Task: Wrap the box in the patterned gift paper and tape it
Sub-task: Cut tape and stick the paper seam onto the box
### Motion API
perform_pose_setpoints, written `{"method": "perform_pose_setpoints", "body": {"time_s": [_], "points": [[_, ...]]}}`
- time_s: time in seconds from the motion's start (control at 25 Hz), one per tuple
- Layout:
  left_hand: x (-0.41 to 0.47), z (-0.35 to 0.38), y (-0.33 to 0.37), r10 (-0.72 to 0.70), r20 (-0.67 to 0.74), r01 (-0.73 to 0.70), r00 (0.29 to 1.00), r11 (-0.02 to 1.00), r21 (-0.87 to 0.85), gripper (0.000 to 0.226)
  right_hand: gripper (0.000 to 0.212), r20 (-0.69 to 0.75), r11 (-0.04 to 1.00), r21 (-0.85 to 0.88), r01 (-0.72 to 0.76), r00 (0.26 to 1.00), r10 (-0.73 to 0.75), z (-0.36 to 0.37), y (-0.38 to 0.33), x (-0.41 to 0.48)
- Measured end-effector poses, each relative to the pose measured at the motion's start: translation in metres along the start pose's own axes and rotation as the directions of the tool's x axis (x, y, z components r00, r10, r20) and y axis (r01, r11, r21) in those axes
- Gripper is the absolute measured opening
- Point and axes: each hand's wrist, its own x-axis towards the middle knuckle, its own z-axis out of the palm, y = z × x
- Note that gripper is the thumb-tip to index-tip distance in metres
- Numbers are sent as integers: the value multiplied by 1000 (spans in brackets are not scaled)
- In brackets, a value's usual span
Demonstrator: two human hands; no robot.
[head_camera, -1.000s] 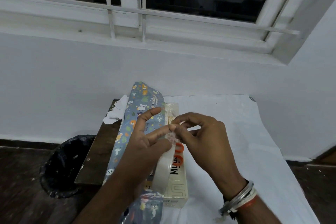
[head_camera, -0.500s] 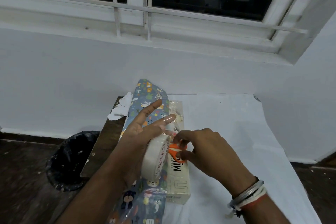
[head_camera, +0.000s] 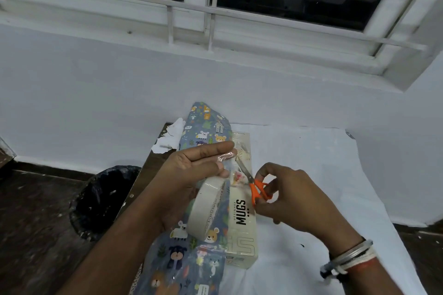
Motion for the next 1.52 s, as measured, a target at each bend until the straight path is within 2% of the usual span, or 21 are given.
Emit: {"method": "perform_pose_setpoints", "body": {"time_s": [0.12,0.28,0.4,0.52,0.92,1.08,1.32,1.52], "points": [[0,-3,1,-31,-1,31,1000,999,38,30,19,140,969,247,-7,990,-28,-16,3,-7],[-1,-5,2,-74,77,73,994,997,19,35,33,328,881,472,23,924,-199,-27,7,-14],[0,-4,1,-96,91,93,991,995,28,34,31,415,882,470,41,871,-262,-31,7,-14],[1,-5,-1,-108,98,102,989,993,59,36,31,445,888,457,52,851,-279,-30,5,-14],[4,-6,-8,-139,169,109,976,978,176,37,27,442,866,500,15,855,-271,-31,5,-14],[4,-5,-9,-139,188,101,972,974,201,38,18,459,864,503,8,845,-275,-32,8,-13],[5,-8,-11,-142,192,106,971,977,183,38,15,448,878,478,32,851,-275,-32,8,-13],[4,-8,-8,-128,250,91,960,984,156,49,14,464,875,483,32,838,-287,-31,8,-14]]}}
